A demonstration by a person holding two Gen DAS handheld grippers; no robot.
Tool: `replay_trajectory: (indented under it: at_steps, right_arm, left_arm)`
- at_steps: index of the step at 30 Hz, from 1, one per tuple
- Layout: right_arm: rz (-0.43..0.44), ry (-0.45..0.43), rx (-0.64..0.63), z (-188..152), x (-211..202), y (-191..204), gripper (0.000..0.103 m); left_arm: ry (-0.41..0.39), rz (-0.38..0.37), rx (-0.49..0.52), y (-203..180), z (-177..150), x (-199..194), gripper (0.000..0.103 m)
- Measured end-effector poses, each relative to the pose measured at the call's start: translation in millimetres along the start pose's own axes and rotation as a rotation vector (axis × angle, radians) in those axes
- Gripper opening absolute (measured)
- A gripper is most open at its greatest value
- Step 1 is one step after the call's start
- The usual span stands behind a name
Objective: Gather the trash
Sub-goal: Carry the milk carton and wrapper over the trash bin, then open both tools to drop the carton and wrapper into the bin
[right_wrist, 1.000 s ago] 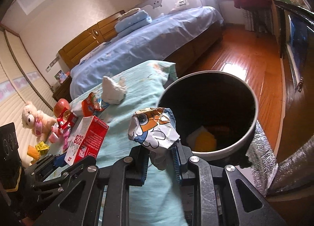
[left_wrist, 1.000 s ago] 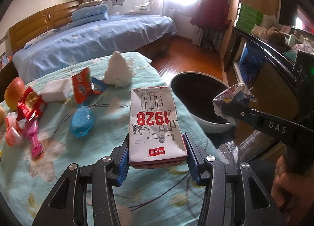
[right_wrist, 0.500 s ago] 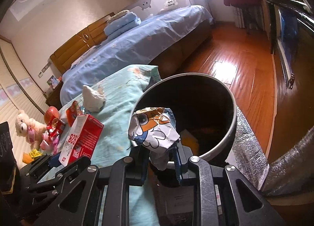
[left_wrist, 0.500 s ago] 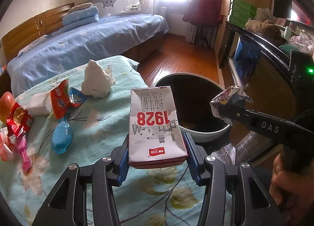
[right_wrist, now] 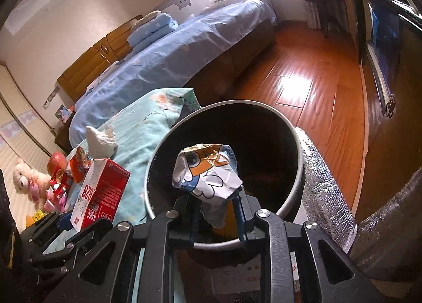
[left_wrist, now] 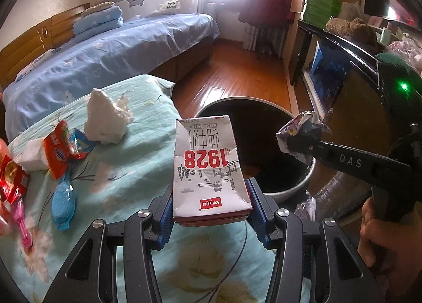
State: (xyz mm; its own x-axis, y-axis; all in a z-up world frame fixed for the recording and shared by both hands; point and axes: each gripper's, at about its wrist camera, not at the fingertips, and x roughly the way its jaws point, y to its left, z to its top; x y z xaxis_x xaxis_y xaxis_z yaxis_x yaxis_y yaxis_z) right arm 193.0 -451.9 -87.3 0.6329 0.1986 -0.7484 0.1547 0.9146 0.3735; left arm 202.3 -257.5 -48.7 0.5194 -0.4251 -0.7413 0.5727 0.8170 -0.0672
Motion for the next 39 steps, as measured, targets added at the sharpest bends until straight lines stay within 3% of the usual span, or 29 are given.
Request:
replay_trajectory:
  at_steps: [28, 31, 35, 39]
  right_arm:
    - [0.009, 0.035, 0.045, 27.5, 19.9, -20.8, 0.026]
    - [0.006, 0.04, 0.053, 28.6, 21.4, -22.4, 0.034]
    - [0.011, 0.028, 0.074, 29.1, 19.8, -25.6, 0.059]
    - [0.015, 0.013, 0.08, 26.2, 14.5, -24.3, 0.066]
  left_arm:
    - [0.039, -0.037, 0.001, -9.0, 37.4, 50.0, 0.049]
    - [0.038, -0.037, -0.009, -7.6, 37.4, 49.4, 0.052]
    - [0.014, -0.04, -0.034, -2.9, 33.4, 39.6, 0.064]
    - [-0.005, -0.038, -0.067, 6.3, 19.7, 24.7, 0.067]
